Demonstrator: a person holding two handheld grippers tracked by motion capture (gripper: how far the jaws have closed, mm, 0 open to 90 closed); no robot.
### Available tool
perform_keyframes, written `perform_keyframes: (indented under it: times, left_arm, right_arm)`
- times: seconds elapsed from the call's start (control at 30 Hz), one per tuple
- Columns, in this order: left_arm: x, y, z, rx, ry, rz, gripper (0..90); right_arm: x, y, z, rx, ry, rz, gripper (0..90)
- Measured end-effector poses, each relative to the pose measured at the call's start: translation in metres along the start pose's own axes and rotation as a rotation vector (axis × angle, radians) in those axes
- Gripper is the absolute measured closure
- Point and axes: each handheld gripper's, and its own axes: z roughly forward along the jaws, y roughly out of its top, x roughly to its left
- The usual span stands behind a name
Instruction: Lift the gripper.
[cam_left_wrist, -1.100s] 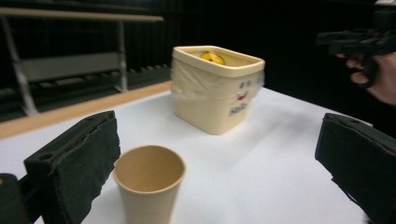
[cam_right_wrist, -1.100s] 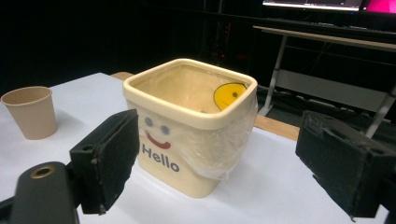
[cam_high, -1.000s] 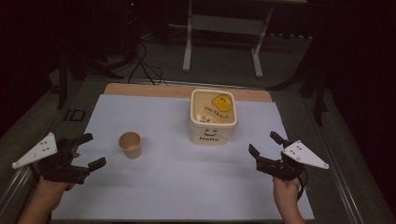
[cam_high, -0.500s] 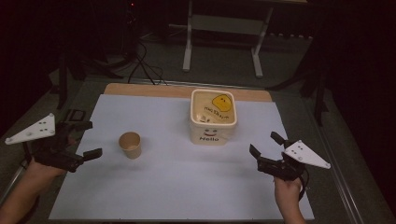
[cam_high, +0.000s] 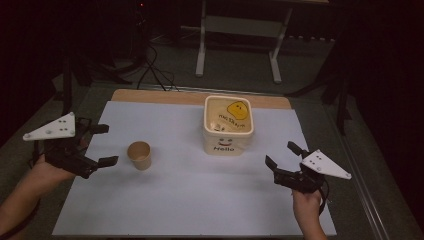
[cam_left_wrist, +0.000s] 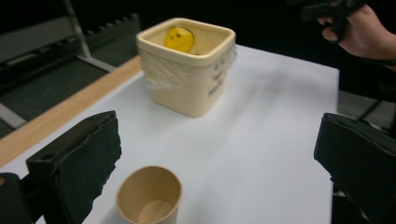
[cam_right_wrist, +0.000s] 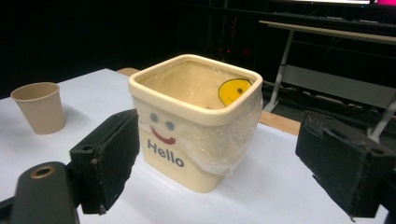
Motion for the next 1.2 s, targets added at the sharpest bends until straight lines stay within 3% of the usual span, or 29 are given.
perform_keyframes:
  times: [0.43,0.67,0.8,0.83,1.07,1.2]
  left_arm:
    - [-0.002,0.017,0.018,0.122,-0.019,0.079,1.8]
    - [-0.005,0.022,0.025,0.188,-0.042,0.103,1.8]
    - [-0.006,0.025,0.028,0.227,-0.031,0.134,3.2]
    - [-0.007,0.026,0.030,0.243,-0.052,0.137,3.3]
    - [-0.005,0.027,0.038,0.288,-0.051,0.164,6.6]
    - [-0.005,0.027,0.043,0.319,-0.073,0.182,8.7]
  right_arm:
    - [0.000,-0.001,0.001,0.011,0.004,-0.001,13.6]
    - [0.000,-0.001,0.002,0.014,0.009,-0.002,13.5]
    - [0.001,-0.001,0.002,0.017,0.011,-0.003,13.6]
    - [0.001,-0.001,0.002,0.017,0.012,-0.001,13.6]
    - [0.000,-0.001,0.002,0.017,0.013,0.000,13.6]
    - [0.000,-0.002,0.002,0.017,0.011,0.000,13.6]
